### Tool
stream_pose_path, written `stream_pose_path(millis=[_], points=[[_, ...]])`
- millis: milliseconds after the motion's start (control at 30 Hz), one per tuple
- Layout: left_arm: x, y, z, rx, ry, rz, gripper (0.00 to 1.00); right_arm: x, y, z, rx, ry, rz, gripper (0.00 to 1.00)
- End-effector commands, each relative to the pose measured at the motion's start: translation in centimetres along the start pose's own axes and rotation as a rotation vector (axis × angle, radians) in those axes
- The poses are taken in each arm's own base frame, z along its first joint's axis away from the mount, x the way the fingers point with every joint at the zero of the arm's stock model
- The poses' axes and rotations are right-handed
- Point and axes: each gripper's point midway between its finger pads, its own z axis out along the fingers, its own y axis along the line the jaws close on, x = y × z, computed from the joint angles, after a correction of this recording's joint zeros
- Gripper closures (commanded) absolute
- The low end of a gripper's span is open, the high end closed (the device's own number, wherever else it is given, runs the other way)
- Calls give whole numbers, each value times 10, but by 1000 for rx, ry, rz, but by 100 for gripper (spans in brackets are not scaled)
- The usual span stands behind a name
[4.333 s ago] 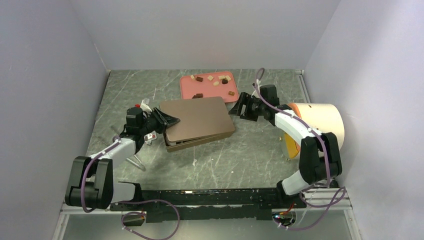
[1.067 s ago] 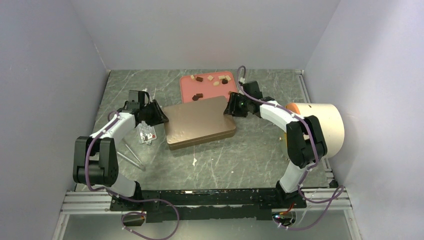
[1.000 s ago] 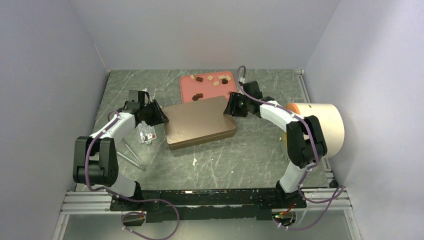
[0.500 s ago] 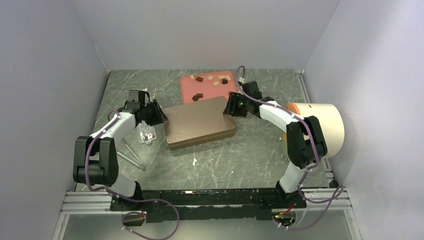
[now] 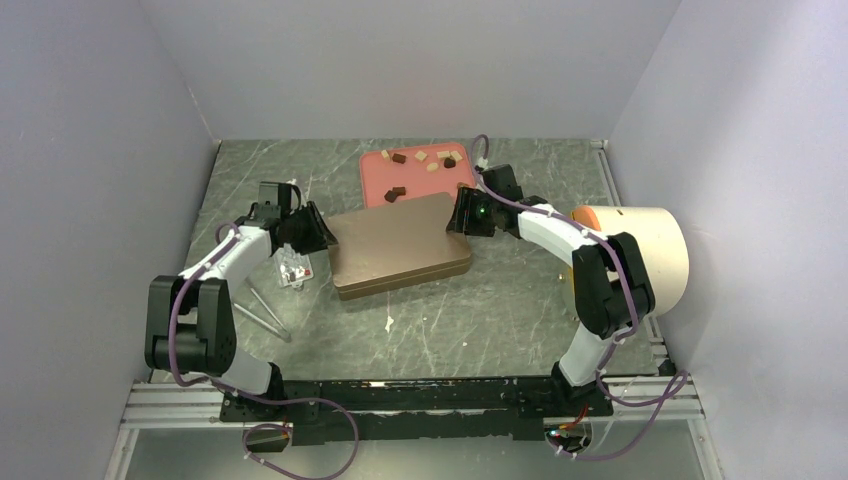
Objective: Pack the chocolate
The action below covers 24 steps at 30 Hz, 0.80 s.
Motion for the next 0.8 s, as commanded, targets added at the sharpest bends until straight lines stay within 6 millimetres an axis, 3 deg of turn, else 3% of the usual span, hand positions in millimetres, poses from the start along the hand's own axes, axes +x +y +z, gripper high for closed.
stream_pose_path(millis=[0, 400, 767], points=[[6, -15, -11, 53, 1, 32, 63, -15, 7, -12, -9, -59, -40, 49], [28, -16, -16, 51, 34, 42, 66, 8, -13, -15, 57, -39, -46, 51], [-3, -40, -41, 74, -45, 84, 61, 10, -19, -12, 78, -37, -61, 51]])
